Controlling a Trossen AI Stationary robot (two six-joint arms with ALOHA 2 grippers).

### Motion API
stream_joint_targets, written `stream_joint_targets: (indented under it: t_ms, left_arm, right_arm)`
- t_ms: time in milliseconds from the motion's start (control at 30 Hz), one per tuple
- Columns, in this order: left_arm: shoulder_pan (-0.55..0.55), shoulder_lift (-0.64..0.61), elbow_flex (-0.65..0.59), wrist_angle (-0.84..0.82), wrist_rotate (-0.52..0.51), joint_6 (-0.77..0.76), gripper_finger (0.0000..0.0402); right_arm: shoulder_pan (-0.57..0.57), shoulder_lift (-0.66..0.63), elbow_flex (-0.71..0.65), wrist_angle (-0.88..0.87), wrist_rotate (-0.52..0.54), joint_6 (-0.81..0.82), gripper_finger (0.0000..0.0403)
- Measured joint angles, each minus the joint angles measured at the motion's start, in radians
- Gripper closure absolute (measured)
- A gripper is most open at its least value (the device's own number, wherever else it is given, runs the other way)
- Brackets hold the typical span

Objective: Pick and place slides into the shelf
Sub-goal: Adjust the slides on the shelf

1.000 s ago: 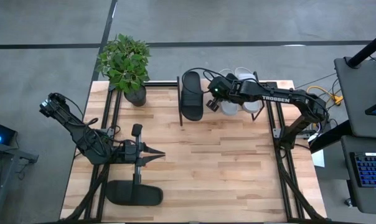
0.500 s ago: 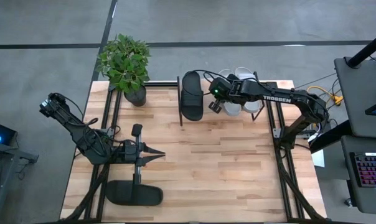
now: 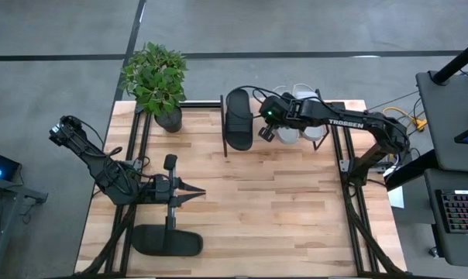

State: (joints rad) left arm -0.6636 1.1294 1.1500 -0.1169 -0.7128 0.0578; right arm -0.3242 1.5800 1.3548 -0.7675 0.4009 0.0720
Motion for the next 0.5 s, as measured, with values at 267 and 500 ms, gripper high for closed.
stream_joint_targets:
  t_ms: [267, 500]
  left_arm:
    - [0.0, 0.0, 0.0, -0.003, 0.0, 0.0, 0.0398]
    - [0.0, 0.0, 0.0, -0.006, 0.0, -0.001, 0.0398]
  right_arm:
    - [0.044, -0.026, 0.0, 0.09, -0.089, -0.06, 0.0394]
    - [0.036, -0.027, 0.0, 0.151, -0.097, -0.073, 0.0394]
